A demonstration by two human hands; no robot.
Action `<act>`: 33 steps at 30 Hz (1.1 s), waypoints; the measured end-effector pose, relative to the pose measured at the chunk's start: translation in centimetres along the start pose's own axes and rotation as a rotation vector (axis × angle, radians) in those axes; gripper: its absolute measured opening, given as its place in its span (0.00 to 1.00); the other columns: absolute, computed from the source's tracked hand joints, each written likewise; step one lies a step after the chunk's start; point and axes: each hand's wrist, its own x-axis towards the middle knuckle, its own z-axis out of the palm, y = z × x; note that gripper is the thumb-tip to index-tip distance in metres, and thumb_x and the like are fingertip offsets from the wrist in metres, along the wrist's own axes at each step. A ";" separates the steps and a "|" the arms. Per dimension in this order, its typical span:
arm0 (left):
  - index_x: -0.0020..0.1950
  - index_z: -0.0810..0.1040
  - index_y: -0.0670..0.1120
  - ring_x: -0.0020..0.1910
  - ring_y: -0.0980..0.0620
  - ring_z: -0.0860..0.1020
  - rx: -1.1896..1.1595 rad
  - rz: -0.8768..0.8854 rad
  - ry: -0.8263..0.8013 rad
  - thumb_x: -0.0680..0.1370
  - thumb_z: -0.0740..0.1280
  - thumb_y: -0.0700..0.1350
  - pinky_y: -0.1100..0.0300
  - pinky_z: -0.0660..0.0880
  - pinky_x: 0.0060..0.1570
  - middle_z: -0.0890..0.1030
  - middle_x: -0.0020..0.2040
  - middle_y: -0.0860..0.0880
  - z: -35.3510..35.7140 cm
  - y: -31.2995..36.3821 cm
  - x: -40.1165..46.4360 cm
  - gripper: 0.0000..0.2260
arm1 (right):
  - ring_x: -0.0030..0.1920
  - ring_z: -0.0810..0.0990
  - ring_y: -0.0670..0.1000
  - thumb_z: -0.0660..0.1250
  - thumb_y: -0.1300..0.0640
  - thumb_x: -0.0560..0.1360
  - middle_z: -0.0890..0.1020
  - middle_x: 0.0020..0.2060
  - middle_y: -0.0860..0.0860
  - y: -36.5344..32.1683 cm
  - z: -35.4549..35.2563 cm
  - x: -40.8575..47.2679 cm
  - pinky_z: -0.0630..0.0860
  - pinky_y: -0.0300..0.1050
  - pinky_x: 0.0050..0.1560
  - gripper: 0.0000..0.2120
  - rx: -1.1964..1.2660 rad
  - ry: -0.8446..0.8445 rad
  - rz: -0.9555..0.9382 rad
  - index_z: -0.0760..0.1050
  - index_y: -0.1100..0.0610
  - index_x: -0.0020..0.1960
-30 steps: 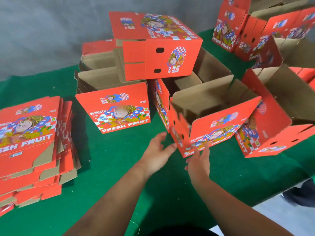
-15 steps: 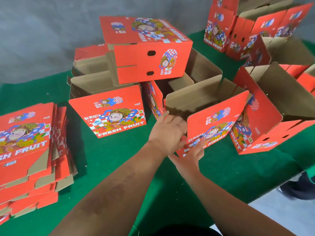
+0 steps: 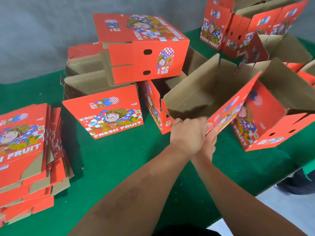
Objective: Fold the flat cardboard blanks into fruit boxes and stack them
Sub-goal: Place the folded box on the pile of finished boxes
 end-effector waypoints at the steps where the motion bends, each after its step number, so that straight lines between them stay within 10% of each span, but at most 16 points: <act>1: 0.62 0.77 0.52 0.55 0.40 0.81 -0.041 -0.020 0.019 0.86 0.55 0.56 0.50 0.69 0.58 0.85 0.52 0.46 -0.1 0.0 0.2 0.14 | 0.70 0.70 0.60 0.68 0.42 0.75 0.65 0.76 0.58 0.2 -0.7 0.6 0.67 0.58 0.71 0.47 0.057 0.010 0.011 0.42 0.44 0.83; 6: 0.72 0.74 0.53 0.66 0.44 0.74 -0.279 -0.030 0.069 0.82 0.64 0.51 0.49 0.67 0.68 0.79 0.68 0.50 -0.3 -0.8 0.1 0.18 | 0.56 0.82 0.62 0.76 0.45 0.71 0.80 0.63 0.60 1.1 -5.6 8.0 0.80 0.58 0.59 0.36 0.202 0.072 0.301 0.68 0.53 0.75; 10: 0.69 0.77 0.51 0.59 0.44 0.79 -0.507 -0.228 -0.042 0.82 0.63 0.48 0.52 0.75 0.63 0.80 0.67 0.50 0.8 -2.9 -1.1 0.15 | 0.34 0.77 0.50 0.68 0.55 0.79 0.77 0.49 0.53 -1.4 -5.9 9.5 0.77 0.41 0.32 0.23 0.463 0.003 0.486 0.63 0.47 0.70; 13: 0.64 0.79 0.51 0.47 0.44 0.83 -0.676 -0.418 -0.171 0.83 0.60 0.50 0.52 0.82 0.50 0.84 0.55 0.49 1.8 -4.8 -2.2 0.13 | 0.46 0.78 0.55 0.68 0.57 0.78 0.76 0.49 0.54 -3.5 -2.7 6.5 0.79 0.52 0.52 0.30 0.366 -0.124 0.346 0.61 0.56 0.77; 17: 0.48 0.78 0.49 0.35 0.46 0.77 -0.726 -0.567 -0.092 0.83 0.58 0.48 0.52 0.77 0.40 0.79 0.39 0.50 2.7 -8.1 -4.1 0.11 | 0.40 0.75 0.52 0.67 0.56 0.79 0.76 0.41 0.52 -5.0 2.1 -0.3 0.78 0.50 0.52 0.29 0.390 -0.333 0.289 0.64 0.50 0.77; 23: 0.63 0.80 0.50 0.56 0.49 0.80 -0.854 -0.777 0.143 0.83 0.59 0.47 0.60 0.73 0.54 0.82 0.55 0.51 3.0 -14.0 -9.2 0.13 | 0.39 0.78 0.46 0.66 0.62 0.80 0.82 0.43 0.51 -7.2 8.6 -8.3 0.74 0.32 0.36 0.23 0.301 -0.600 0.097 0.69 0.54 0.74; 29: 0.61 0.80 0.49 0.49 0.52 0.80 -0.864 -0.956 0.407 0.83 0.60 0.44 0.64 0.71 0.45 0.82 0.50 0.53 1.5 -21.2 -17.7 0.12 | 0.47 0.83 0.52 0.62 0.59 0.81 0.83 0.49 0.53 -10.4 14.5 -16.9 0.80 0.53 0.52 0.19 0.097 -0.796 -0.085 0.71 0.51 0.72; 33: 0.57 0.80 0.50 0.44 0.60 0.79 -0.972 -1.106 0.650 0.82 0.61 0.41 0.72 0.71 0.38 0.82 0.49 0.53 -0.9 -26.0 -24.3 0.09 | 0.40 0.81 0.49 0.58 0.62 0.82 0.83 0.44 0.52 -12.5 18.9 -23.5 0.78 0.41 0.40 0.16 0.057 -1.006 -0.158 0.77 0.53 0.66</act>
